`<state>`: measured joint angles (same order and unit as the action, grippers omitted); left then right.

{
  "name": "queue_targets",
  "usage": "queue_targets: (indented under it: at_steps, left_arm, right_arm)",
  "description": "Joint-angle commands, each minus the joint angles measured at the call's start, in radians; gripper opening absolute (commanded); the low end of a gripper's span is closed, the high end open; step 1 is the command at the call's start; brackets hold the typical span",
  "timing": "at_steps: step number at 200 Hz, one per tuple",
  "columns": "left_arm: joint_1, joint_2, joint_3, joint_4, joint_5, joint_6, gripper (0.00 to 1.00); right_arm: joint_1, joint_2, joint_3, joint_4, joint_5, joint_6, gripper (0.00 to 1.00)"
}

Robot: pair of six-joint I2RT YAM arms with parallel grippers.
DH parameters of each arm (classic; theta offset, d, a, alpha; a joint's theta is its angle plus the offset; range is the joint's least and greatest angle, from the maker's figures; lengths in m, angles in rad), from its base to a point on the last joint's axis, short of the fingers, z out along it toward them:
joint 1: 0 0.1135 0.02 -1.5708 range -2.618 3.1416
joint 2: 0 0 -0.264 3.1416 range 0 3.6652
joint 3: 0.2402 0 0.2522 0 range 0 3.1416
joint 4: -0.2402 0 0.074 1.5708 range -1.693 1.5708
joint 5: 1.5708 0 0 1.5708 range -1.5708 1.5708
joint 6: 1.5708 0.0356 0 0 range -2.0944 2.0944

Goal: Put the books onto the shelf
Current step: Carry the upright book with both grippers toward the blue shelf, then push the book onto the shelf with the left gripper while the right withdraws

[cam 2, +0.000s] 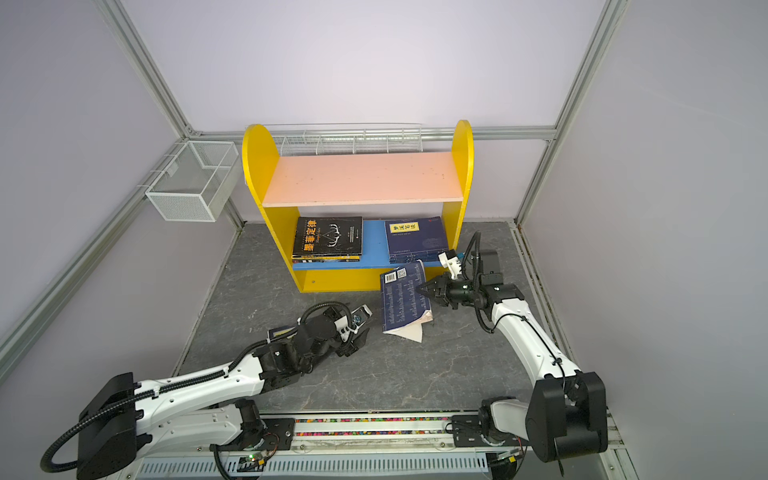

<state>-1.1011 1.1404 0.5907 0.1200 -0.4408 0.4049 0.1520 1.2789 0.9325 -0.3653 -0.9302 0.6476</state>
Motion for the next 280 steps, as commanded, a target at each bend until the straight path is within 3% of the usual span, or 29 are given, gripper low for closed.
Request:
queue_targets:
  at_steps: [1, 26, 73, 104, 159, 180, 210, 237, 259, 280]
  left_arm:
    - [-0.051, 0.057, 0.013, 0.246, -0.159, 0.192, 0.85]
    - [-0.078, 0.12, 0.017, 0.35, -0.177, 0.31, 0.84]
    - [-0.094, 0.142, 0.054, 0.383, -0.113, 0.411, 0.84]
    - [-0.098, 0.159, 0.088, 0.307, -0.034, 0.423, 0.76]
    - [-0.1, 0.175, 0.114, 0.269, 0.008, 0.352, 0.62]
    - [-0.101, 0.184, 0.126, 0.271, 0.016, 0.338, 0.54]
    - [-0.101, 0.187, 0.143, 0.254, 0.042, 0.291, 0.36]
    - [-0.099, 0.189, 0.158, 0.241, 0.059, 0.237, 0.08]
    - [-0.083, 0.175, 0.186, 0.17, 0.108, 0.164, 0.0]
    - [-0.038, 0.142, 0.208, 0.11, 0.193, 0.045, 0.0]
  right_arm:
    - [-0.003, 0.005, 0.033, 0.02, -0.094, 0.038, 0.08]
    - [-0.003, 0.014, 0.032, 0.012, -0.101, 0.032, 0.08]
    - [-0.002, 0.041, 0.024, 0.012, -0.115, 0.024, 0.08]
    - [-0.002, 0.044, 0.031, 0.019, -0.121, 0.029, 0.08]
    - [-0.003, 0.049, 0.032, 0.056, -0.136, 0.056, 0.08]
    - [-0.003, 0.053, 0.027, 0.052, -0.136, 0.052, 0.08]
    - [-0.003, 0.054, 0.024, 0.048, -0.132, 0.049, 0.08]
    - [-0.003, 0.059, 0.026, 0.025, -0.126, 0.034, 0.09]
    - [-0.003, 0.063, 0.031, 0.001, -0.114, 0.014, 0.1]
    - [-0.003, 0.063, 0.039, -0.023, -0.106, -0.007, 0.11]
